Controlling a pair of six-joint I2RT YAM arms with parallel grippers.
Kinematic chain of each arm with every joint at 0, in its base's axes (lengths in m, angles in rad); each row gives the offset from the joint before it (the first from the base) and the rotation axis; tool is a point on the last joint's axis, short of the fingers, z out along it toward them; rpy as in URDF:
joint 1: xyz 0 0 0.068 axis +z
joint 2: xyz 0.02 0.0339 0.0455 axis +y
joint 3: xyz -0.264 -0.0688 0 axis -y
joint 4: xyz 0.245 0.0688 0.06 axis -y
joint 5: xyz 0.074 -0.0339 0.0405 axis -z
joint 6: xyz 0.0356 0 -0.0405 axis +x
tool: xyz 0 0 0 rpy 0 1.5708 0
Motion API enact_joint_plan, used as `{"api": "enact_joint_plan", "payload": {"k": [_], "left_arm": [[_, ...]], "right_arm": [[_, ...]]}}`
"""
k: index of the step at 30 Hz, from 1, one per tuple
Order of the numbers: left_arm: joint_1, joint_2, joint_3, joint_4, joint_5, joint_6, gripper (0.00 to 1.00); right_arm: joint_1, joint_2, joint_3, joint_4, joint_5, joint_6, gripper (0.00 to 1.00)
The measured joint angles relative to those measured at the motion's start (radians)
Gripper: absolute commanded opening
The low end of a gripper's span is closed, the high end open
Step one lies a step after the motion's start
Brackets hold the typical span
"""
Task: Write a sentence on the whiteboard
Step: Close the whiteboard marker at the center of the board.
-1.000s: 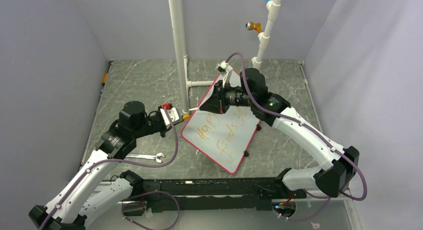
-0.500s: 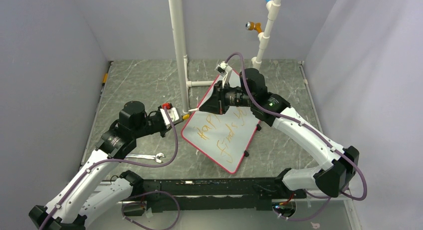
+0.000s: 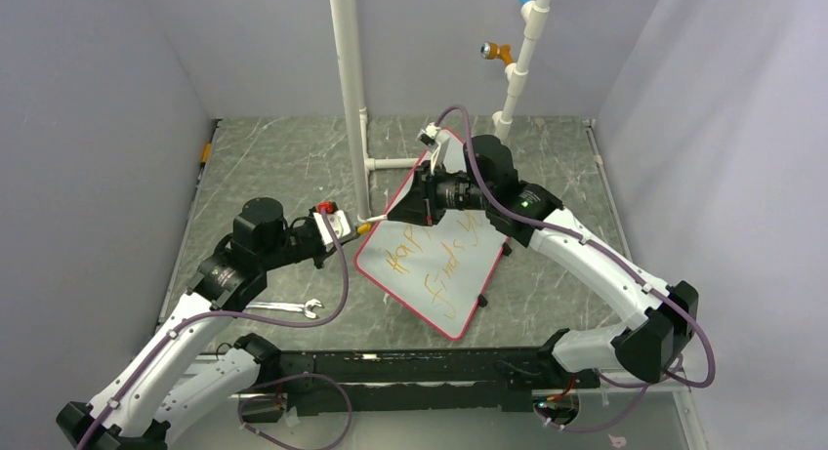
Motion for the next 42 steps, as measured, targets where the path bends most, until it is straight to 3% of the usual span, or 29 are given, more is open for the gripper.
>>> {"api": "enact_joint_plan", "payload": {"k": [42], "left_arm": [[0.000, 0.006, 0.000, -0.001, -0.017, -0.016, 0.00]], "right_arm": [[0.002, -0.012, -0.029, -0.004, 0.011, -0.001, 0.00]]}}
